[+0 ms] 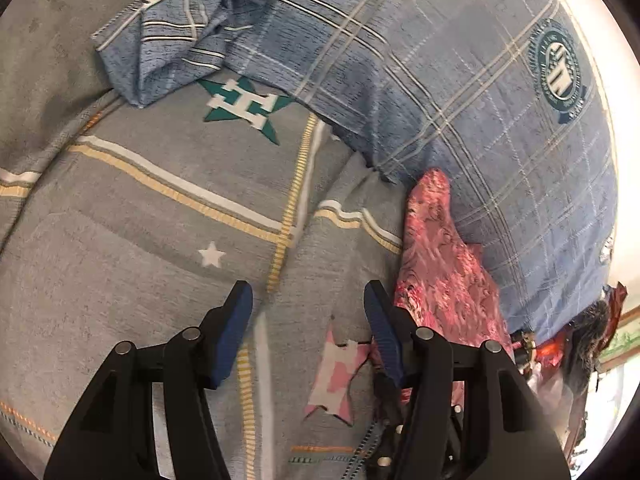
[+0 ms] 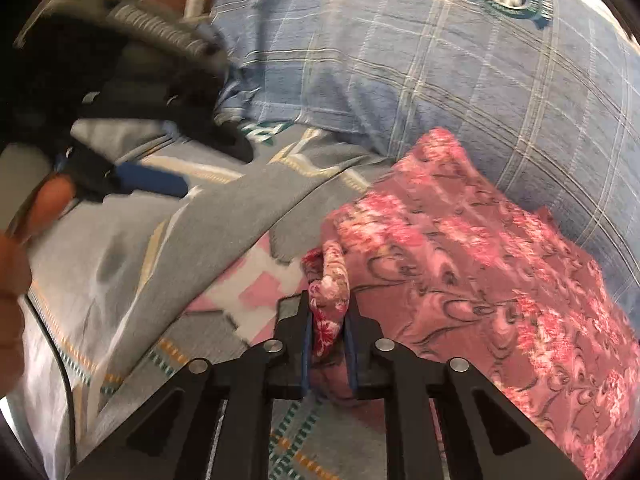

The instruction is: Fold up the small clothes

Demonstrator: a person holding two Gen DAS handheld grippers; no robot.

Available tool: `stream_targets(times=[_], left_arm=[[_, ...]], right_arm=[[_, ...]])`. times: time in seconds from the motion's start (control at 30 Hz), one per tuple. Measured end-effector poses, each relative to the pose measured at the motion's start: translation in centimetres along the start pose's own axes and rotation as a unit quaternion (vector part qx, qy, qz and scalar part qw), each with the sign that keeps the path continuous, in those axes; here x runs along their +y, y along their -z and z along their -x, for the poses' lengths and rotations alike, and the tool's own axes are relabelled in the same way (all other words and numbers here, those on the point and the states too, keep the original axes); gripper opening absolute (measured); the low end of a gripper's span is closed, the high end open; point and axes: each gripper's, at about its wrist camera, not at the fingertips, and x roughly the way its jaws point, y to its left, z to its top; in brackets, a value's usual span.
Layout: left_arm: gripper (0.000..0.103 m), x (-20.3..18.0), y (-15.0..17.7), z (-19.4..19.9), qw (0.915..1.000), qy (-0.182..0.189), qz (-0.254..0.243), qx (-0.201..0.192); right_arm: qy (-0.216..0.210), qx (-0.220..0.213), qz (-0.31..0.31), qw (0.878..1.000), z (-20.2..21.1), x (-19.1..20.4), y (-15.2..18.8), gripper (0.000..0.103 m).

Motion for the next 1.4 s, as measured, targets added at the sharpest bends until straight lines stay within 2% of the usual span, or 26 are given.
stream_targets(times=[0.07,0.13,0.2,0.27,0.37,0.53,0.6,0.67,0.7,0.73,0.8,1.03,1.2,1.4], left_arm=[[0.063,-0.4,0.1,-0.3,0.9991,0.039,0.003,0.016],[0.066,-1.1,-0.2,-1.0,0.9937,0.101,0.018,0.046],[0.069,-2.3,-0.7,-1.8,0.9891,0.131,0.013,0.067],[0.073,-4.1,-1.6,-3.0,0.9884,0.127,-0.004,0.083],[0.074,-7.2,-3.1,-5.7,0.9866,0.106,-0.033,0.119],[0.074,-10.7,-3.5,-11.0,0.9739,0.096,-0.058,0.197],[0.073,-11.5,-3.3,-12.1,0.9715,0.09,-0.063,0.21],[0.059,-12.3,-3.0,-12.6,0.9706,0.086,-0.067,0.214],[0.041,-12.6,-2.9,-12.5,0.9702,0.087,-0.068,0.216],[0.026,-13.1,-2.8,-12.5,0.9716,0.079,-0.071,0.212],[0.015,-13.7,-2.7,-11.9,0.9733,0.071,-0.078,0.203],[0.013,-17.4,-1.6,-9.5,0.9776,0.06,-0.109,0.17],[0.013,-21.4,0.1,-8.6,0.9758,0.05,-0.139,0.161],[0.013,-27.0,3.4,-8.4,0.9712,0.042,-0.178,0.153]], right_arm=[[0.001,-0.024,-0.028,0.999,1.4,-1.3,0.1,0.012],[-0.01,-0.048,-0.061,0.997,3.3,-2.7,0.5,0.012],[-0.016,-0.058,-0.075,0.995,4.1,-3.6,0.6,0.011],[-0.024,-0.066,-0.088,0.994,4.6,-4.4,0.8,0.011],[-0.035,-0.069,-0.1,0.992,4.8,-5.0,0.9,0.011],[-0.061,-0.072,-0.13,0.987,5.1,-5.8,1.5,0.011],[-0.066,-0.073,-0.137,0.986,5.3,-6.1,1.7,0.011],[-0.071,-0.075,-0.143,0.984,5.4,-6.4,1.9,0.01],[-0.073,-0.076,-0.146,0.984,5.5,-6.7,2.0,0.01],[-0.074,-0.079,-0.15,0.983,5.6,-7.0,2.1,0.01],[-0.077,-0.085,-0.161,0.98,5.9,-7.7,2.3,0.01],[-0.091,-0.113,-0.205,0.968,8.5,-10.3,3.3,0.01],[-0.093,-0.134,-0.24,0.957,11.1,-13.0,4.9,0.01],[-0.093,-0.155,-0.298,0.937,14.1,-17.5,7.8,0.01]])
